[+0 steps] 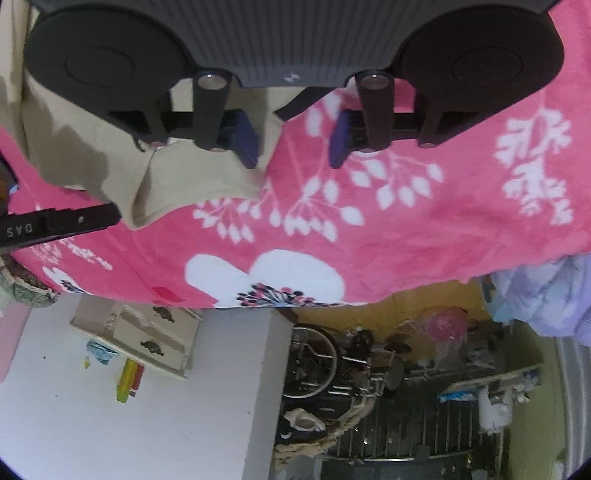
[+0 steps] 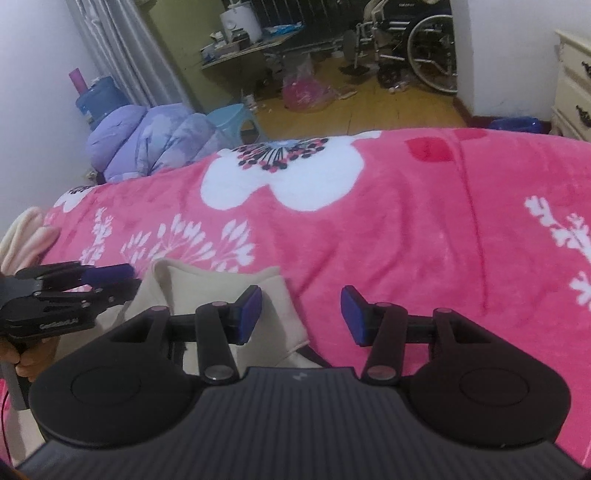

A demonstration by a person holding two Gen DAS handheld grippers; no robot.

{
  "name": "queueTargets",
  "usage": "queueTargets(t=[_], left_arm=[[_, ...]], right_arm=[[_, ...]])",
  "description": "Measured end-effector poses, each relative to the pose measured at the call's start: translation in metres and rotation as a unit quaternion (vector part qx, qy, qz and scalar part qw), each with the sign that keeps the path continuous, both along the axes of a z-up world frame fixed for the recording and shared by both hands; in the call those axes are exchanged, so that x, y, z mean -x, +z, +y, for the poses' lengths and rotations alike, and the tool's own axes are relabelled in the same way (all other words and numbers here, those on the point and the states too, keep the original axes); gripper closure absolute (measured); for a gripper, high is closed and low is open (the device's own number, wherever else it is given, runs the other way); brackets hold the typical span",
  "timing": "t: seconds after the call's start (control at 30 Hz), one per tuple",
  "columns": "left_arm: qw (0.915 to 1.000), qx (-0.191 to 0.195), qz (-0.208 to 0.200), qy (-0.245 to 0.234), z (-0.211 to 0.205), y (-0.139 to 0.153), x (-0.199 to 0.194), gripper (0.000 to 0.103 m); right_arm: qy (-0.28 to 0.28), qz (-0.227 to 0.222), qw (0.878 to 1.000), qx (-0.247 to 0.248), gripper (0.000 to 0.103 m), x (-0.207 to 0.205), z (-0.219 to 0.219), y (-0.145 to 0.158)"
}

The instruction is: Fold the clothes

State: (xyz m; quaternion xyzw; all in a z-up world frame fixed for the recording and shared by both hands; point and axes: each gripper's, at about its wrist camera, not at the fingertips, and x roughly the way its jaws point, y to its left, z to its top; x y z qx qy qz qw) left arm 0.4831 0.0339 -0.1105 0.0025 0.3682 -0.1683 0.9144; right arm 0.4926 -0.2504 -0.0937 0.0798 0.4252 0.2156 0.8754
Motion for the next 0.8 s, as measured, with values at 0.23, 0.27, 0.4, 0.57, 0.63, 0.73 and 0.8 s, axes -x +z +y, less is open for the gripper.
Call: queueTargets(t=[0.23, 0.27, 0.4, 0.57, 0.63, 0.73, 0.8], left_arm=[[0.9974, 0.068, 0.009, -0.023, 0.015, 0.012, 0.0, 0.075], [0.9963, 0.082, 0.011, -0.024, 0.018, 0.014, 0.001, 0.072], [0.9932, 0.111, 0.032, -0.013, 0.018, 0.012, -0.003, 0.063], [0.9959, 0.077, 0.043, -0.019, -0.006, -0.001, -0.009, 0.064], [0.997, 0.066, 0.04, -0.011, -0.015, -0.005, -0.01, 0.064], [0.9978, 0.055, 0.037, -0.003, -0.021, -0.009, -0.011, 0.066], [0.998, 0.051, 0.037, 0.004, -0.022, -0.01, -0.011, 0.073]], right_arm=[[0.005, -0.006, 0.996, -0.089, 0.056, 0.005, -0.019, 0.011], [0.008, -0.001, 0.996, -0.088, 0.056, 0.003, -0.016, 0.009], [0.019, 0.018, 0.996, -0.081, 0.056, -0.001, -0.004, 0.003], [0.026, 0.035, 0.998, -0.05, 0.056, -0.014, 0.017, -0.01], [0.026, 0.041, 0.998, -0.036, 0.06, -0.017, 0.025, -0.014], [0.019, 0.044, 0.999, -0.024, 0.068, -0.016, 0.026, -0.019], [0.013, 0.044, 0.999, -0.01, 0.079, -0.015, 0.029, -0.02]])
